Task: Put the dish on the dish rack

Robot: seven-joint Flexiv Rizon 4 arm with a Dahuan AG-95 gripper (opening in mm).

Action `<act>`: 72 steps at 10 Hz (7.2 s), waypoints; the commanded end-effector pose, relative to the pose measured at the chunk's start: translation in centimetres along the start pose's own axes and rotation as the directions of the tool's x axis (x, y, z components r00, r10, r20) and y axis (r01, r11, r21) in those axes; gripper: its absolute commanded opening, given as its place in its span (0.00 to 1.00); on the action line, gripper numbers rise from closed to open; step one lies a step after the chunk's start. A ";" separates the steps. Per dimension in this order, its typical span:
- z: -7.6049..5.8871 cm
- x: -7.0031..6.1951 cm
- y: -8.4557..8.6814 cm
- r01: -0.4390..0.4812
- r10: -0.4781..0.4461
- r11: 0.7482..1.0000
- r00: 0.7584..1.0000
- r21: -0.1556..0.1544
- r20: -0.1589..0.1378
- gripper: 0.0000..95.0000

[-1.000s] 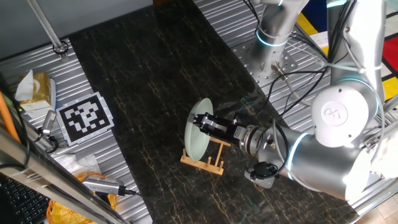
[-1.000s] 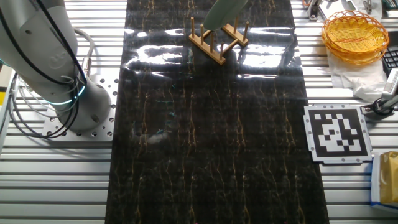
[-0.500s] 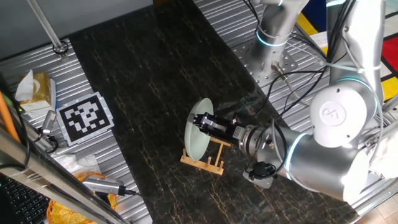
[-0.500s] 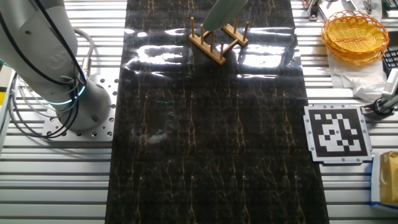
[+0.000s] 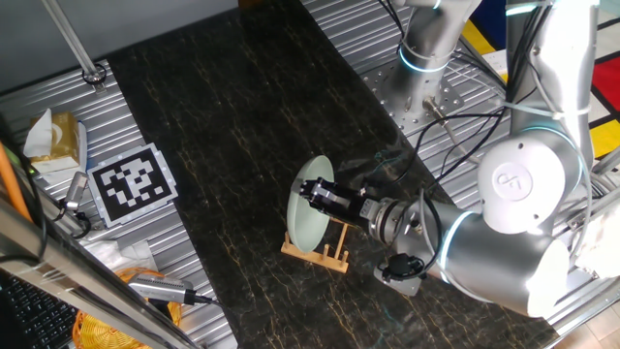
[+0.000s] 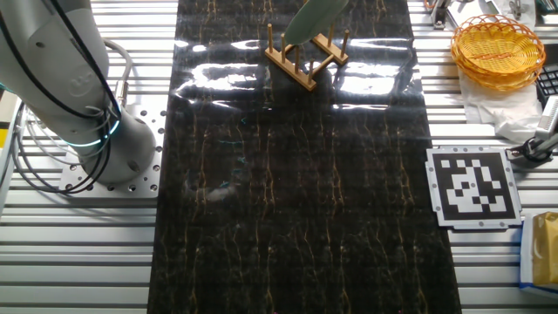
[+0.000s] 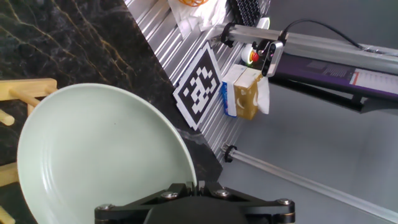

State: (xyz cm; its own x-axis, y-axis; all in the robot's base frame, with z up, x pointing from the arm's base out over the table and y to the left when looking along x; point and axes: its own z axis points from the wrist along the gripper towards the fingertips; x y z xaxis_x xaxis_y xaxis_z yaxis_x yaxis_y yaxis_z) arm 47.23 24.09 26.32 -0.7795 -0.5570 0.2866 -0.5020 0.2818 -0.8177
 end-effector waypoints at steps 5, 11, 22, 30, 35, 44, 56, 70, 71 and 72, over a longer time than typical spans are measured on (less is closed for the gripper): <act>0.0 0.0 0.0 -0.033 0.033 0.999 0.999 -0.028 -0.017 0.00; -0.1 0.1 0.0 -0.039 0.041 0.999 0.998 0.036 -0.037 0.00; 0.6 -0.4 0.9 -0.163 0.163 0.987 0.983 -0.002 -0.083 0.00; 0.5 -0.3 0.8 -0.168 0.166 0.986 0.981 -0.012 -0.103 0.20; 0.3 -0.2 0.5 -0.217 0.215 0.976 0.974 -0.024 -0.070 0.60; -0.8 0.0 -0.8 -0.278 0.270 0.946 0.960 -0.166 -0.068 0.80; -3.1 1.4 -3.3 -0.338 0.336 0.872 0.939 -0.353 -0.070 0.80; 10.7 10.3 -6.6 -0.371 0.481 0.358 0.860 -0.857 -0.171 0.00; 11.0 10.2 -6.3 -0.364 0.478 0.332 0.860 -0.870 -0.177 0.00; 11.2 10.1 -6.1 -0.349 0.476 0.324 0.863 -0.879 -0.167 0.00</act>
State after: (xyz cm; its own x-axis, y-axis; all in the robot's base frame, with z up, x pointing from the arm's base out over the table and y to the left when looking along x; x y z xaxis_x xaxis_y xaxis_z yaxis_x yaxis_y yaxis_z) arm 46.54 8.61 29.27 -0.9741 -0.2169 -0.0631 -0.2189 0.9754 0.0259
